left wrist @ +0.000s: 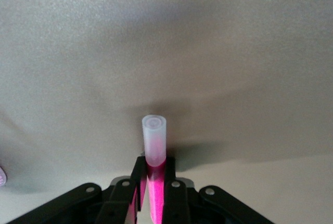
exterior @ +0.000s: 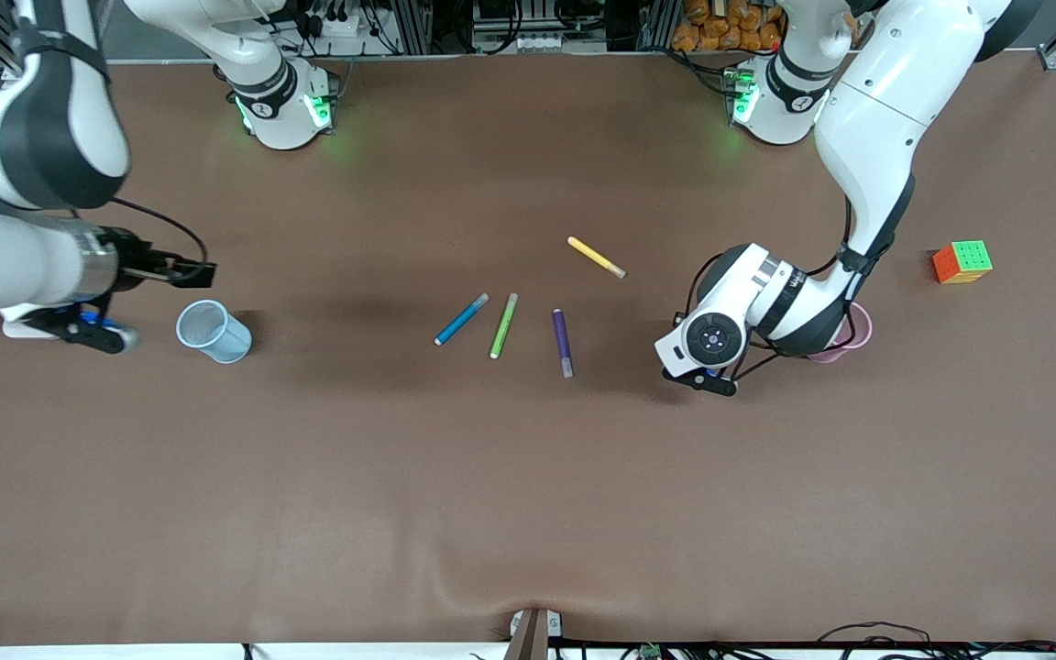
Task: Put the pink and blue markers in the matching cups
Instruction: 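Lift the pink marker while the right gripper reaches the blue marker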
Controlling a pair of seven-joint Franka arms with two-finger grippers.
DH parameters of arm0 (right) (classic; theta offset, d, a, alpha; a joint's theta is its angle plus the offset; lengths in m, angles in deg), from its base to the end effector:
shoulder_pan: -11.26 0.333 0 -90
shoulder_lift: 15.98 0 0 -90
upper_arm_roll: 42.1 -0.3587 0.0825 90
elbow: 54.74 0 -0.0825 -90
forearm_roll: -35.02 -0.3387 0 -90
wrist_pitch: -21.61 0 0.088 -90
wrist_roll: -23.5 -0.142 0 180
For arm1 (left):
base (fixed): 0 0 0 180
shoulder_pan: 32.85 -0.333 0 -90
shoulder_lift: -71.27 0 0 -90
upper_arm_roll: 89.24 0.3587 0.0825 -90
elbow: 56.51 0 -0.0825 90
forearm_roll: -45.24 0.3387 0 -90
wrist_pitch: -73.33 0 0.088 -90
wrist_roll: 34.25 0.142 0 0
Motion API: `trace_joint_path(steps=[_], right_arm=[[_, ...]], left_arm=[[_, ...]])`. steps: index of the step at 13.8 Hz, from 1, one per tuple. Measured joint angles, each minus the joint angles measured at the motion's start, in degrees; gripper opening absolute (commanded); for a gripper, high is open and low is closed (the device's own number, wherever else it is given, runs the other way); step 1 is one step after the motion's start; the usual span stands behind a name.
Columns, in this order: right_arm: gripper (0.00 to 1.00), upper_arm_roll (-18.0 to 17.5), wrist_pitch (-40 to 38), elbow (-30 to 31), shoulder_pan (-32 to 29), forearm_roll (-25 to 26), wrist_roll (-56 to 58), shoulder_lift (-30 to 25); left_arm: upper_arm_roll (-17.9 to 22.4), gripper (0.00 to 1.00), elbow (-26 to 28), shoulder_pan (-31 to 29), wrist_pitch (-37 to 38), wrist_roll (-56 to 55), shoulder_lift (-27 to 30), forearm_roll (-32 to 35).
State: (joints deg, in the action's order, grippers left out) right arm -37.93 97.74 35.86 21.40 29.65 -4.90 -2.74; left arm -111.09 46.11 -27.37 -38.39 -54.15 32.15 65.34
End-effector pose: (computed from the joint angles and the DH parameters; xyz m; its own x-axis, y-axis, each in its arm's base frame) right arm 0.5182 0.0729 0.4964 0.8131 -0.3772 -0.4433 -0.3449 -0.9257 0.1552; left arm 0.5356 -0.2221 0.1977 0.8741 -0.2523 -0.4151 -0.3376 -0.9300 -0.1457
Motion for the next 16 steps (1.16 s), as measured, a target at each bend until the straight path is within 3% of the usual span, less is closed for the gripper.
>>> trace_joint_path(steps=[10, 16], right_arm=[[1.00, -0.11, 13.51, 12.90, 14.04, -1.62, -28.91, -2.81], [1.00, -0.25, 29.76, 22.18, 22.28, -5.37, -44.83, -3.08]], left_arm=[[0.32, 0.00, -2.72, -0.83, 0.32, 0.05, 0.59, 0.07], [-0.21, 0.00, -7.98, -0.97, 9.61, -1.04, 5.46, 0.06]])
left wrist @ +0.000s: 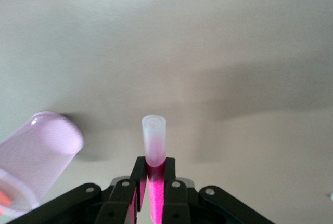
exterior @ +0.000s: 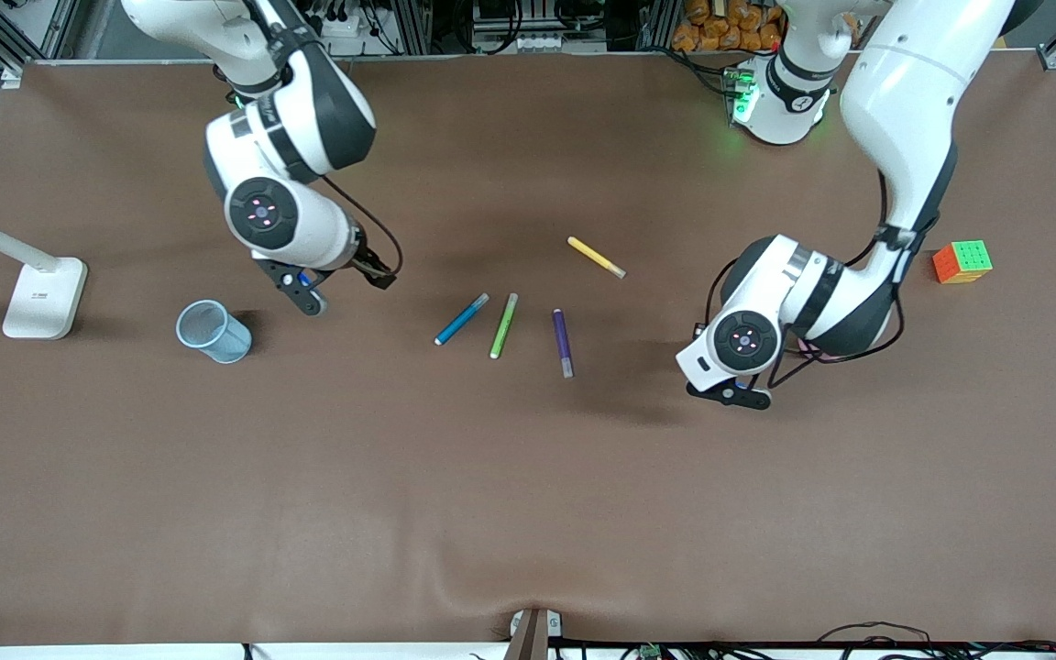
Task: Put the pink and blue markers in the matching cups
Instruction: 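Lift the pink marker while the right gripper reaches the blue marker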
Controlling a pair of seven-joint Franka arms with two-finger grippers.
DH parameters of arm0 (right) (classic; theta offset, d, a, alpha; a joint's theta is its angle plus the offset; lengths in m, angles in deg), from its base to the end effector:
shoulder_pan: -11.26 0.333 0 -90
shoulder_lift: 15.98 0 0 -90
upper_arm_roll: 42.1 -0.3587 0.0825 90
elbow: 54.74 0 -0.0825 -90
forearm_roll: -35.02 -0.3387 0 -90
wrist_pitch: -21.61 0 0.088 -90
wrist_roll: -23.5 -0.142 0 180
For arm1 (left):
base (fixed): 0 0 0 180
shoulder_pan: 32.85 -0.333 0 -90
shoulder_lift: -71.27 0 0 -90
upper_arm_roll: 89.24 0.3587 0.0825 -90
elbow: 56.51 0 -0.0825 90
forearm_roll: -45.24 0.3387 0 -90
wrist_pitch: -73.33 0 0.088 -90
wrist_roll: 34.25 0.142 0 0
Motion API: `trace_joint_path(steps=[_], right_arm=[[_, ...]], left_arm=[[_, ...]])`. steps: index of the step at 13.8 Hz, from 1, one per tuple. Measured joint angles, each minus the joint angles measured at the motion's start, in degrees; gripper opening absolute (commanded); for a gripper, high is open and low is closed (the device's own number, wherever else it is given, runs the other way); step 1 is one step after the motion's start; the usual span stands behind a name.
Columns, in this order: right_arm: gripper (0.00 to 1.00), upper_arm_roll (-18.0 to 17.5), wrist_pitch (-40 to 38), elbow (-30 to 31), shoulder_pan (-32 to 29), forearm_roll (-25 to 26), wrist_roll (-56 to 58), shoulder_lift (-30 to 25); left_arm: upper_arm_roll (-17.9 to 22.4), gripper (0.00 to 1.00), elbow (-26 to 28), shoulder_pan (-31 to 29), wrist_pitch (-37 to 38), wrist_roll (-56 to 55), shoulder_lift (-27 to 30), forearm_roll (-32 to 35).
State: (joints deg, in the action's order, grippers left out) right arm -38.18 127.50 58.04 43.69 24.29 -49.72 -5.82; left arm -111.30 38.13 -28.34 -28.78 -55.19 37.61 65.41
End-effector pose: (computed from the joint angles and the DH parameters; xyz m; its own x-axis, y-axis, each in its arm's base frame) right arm 0.4438 0.2664 0.3966 0.6149 -0.7561 -0.2238 -0.7165 -0.6543 0.2419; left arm 0.5712 -0.2073 0.2932 0.9228 -0.1760 -0.3428 -0.2588 -0.9422 -0.2129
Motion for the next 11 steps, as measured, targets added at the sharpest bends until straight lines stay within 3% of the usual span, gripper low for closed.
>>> trace_joint_path(steps=[6, 11], right_arm=[[1.00, -0.06, 18.73, 7.92, 8.43, -0.33, -11.46, -0.05], [1.00, -0.02, 28.05, 10.61, 13.96, -0.33, -18.25, 2.58]], left_arm=[[-0.06, 0.00, -2.40, -0.07, 4.63, -0.45, 6.61, 0.00], [0.26, 0.00, -2.53, -1.01, 5.79, -0.47, 11.93, 0.00]])
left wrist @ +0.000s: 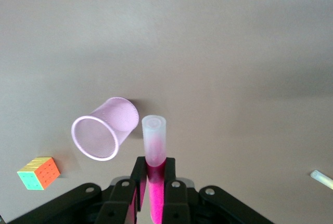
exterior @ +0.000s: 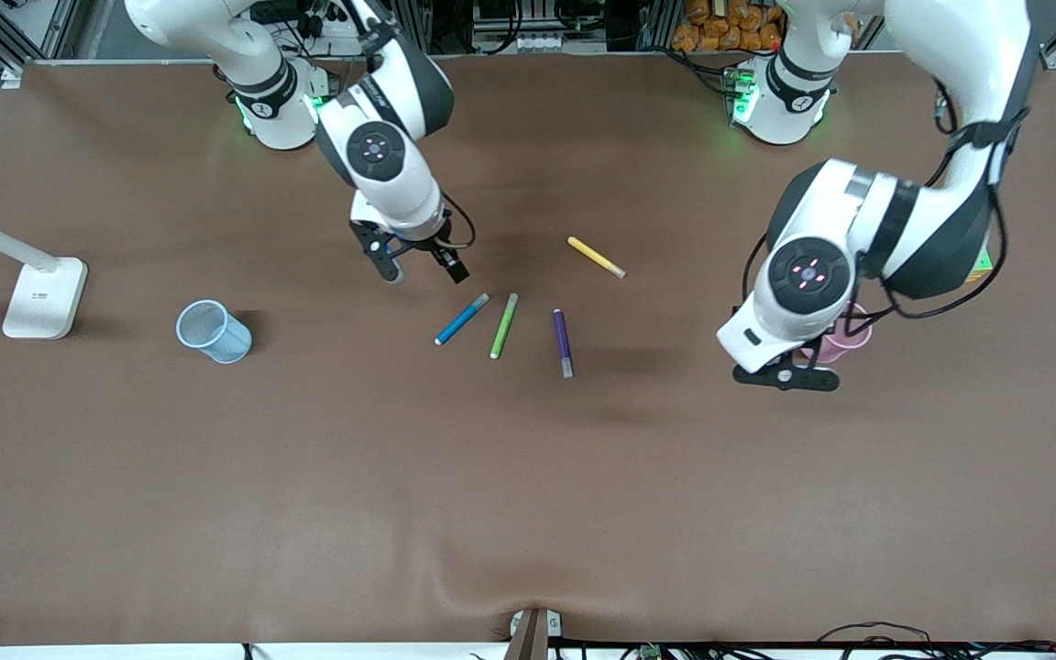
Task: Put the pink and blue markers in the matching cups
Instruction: 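Lift the pink marker while the right gripper reaches the blue marker, then lower the pink marker into the pink cup while the right gripper grasps blue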
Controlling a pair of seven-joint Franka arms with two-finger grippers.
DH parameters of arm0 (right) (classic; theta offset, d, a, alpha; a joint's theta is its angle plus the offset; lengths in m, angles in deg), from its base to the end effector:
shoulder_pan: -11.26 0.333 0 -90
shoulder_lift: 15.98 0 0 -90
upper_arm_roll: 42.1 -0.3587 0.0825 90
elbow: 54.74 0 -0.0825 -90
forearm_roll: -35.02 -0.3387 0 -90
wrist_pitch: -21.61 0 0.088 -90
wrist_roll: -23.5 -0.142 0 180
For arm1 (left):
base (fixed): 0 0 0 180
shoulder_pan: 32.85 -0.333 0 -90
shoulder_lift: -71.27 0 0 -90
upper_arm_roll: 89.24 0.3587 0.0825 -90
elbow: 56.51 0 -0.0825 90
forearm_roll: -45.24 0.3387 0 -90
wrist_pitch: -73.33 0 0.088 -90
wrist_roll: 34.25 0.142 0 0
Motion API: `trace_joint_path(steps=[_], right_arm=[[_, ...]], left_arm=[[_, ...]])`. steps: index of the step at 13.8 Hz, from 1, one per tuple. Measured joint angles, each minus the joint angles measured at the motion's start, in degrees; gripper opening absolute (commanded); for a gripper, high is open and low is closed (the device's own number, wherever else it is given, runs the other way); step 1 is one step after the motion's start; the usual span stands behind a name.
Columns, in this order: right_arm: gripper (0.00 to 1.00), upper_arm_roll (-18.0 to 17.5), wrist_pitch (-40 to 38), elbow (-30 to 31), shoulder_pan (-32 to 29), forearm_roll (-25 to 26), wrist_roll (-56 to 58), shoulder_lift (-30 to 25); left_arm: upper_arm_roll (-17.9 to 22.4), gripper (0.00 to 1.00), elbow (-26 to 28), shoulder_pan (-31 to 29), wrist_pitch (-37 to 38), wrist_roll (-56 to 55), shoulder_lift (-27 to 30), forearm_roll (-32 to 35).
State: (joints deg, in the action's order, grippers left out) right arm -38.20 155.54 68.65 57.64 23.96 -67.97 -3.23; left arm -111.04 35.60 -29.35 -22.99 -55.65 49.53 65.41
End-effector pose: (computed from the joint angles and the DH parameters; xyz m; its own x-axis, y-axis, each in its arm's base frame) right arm 0.3899 0.3690 0.3330 0.5423 -0.8320 -0.1171 -0.8337 -0.5501 0.0480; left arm 0.5676 -0.1870 0.4272 0.9746 -0.1210 -0.1887 -0.1706 -0.9464 -0.2743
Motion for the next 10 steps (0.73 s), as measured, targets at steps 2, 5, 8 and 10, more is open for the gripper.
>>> trace_joint_path(steps=[2, 5, 8, 10], right_arm=[[1.00, -0.01, 3.46, 0.95, 2.01, 0.00, -1.92, 2.06], [1.00, 0.04, 5.55, 1.74, 2.77, 0.01, -2.37, 3.72], [0.99, 0.05, 9.77, 1.81, 3.22, 0.02, -3.61, 5.18], [0.98, 0.06, 10.18, 1.85, 3.45, 0.11, -4.17, 6.01]], left_arm=[[0.03, 0.00, 0.02, -1.05, 0.33, 0.00, 1.99, 0.00], [0.03, 0.00, 0.43, -3.07, 0.45, -0.02, 4.02, 0.00], [0.02, 0.00, 1.50, -4.22, 0.46, -0.10, 5.71, 0.00], [0.01, 0.00, 1.78, -5.03, 0.46, -0.39, 6.69, 0.00]])
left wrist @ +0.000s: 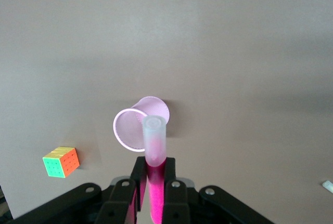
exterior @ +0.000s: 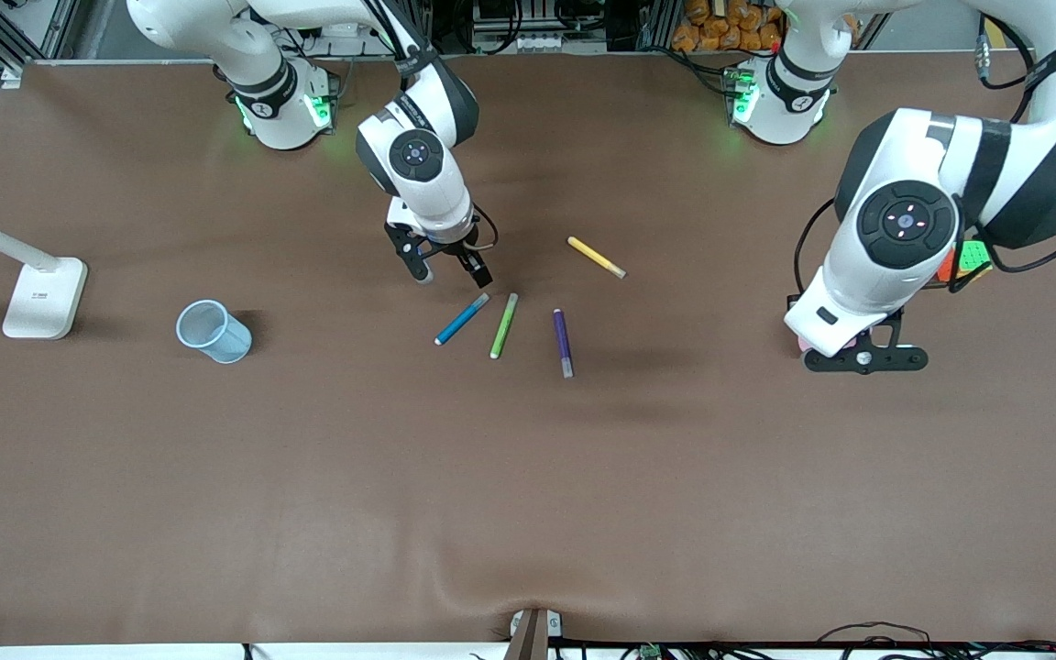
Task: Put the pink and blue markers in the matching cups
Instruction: 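Lower the pink marker into the pink cup while the right gripper grasps blue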
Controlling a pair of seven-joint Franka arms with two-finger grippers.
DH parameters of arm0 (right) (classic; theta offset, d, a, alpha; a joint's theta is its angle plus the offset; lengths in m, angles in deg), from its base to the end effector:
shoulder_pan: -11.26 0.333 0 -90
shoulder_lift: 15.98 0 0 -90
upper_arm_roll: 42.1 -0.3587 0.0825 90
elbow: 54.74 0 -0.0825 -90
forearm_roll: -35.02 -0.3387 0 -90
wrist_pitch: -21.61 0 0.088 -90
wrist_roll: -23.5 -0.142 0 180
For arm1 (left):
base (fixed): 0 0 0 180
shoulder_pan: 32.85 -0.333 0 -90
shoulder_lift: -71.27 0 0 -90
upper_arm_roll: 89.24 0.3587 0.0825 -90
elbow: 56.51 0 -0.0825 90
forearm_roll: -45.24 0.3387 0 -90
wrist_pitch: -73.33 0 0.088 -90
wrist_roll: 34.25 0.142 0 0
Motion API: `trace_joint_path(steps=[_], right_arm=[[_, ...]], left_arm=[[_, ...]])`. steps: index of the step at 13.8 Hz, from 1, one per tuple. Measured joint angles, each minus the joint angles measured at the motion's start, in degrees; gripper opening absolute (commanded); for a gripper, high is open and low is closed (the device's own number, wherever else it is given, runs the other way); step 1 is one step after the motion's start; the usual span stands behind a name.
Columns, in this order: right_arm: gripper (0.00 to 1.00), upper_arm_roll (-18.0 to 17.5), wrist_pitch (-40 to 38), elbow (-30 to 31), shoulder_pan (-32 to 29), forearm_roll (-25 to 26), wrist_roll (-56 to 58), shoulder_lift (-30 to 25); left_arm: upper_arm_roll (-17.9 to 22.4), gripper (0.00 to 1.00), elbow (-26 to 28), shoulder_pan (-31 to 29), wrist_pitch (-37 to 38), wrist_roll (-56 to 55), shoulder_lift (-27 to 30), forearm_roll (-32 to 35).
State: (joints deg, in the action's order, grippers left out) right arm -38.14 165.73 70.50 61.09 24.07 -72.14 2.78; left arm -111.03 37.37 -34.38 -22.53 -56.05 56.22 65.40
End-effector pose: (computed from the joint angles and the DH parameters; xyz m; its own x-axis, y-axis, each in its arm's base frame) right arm 0.3792 0.3953 0.2793 0.5211 -0.8488 -0.0893 -0.8516 -0.5240 0.0113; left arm 0.5605 -0.1356 0.4808 0.9938 -0.0276 -0.1075 -0.0586 -0.9530 -0.2971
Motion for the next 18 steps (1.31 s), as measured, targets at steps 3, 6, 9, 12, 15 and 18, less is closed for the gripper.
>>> trace_joint_path(steps=[3, 6, 9, 12, 15, 18], right_arm=[[0.94, 0.47, 1.08, -0.48, 0.03, 0.07, -0.38, 1.70], [0.81, 1.50, 1.34, -1.76, 0.02, 0.60, -0.42, 3.68], [0.78, 1.57, 1.89, -2.17, 0.05, 1.00, -0.42, 5.07], [0.75, 1.54, 3.39, -2.52, 0.17, 1.03, -0.42, 5.92], [0.73, 1.50, 3.67, -3.07, 0.20, 1.04, -0.56, 6.11], [0.73, 1.48, 3.66, -4.60, 0.66, 1.14, -2.18, 7.25]], left_arm=[[0.01, 0.00, 2.59, -2.41, -1.71, 0.00, 2.90, 0.00], [-0.02, 0.00, 9.08, -5.06, -7.33, 0.00, 7.30, 0.00], [-0.01, 0.00, 16.10, -8.24, -13.74, -0.03, 10.99, -0.37], [0.01, 0.00, 22.04, -10.87, -21.10, -0.04, 12.69, -1.86], [0.03, 0.00, 25.70, -12.42, -26.88, -0.29, 12.88, -1.96], [0.06, 0.00, 28.97, -14.60, -32.22, -0.40, 12.88, -1.96]])
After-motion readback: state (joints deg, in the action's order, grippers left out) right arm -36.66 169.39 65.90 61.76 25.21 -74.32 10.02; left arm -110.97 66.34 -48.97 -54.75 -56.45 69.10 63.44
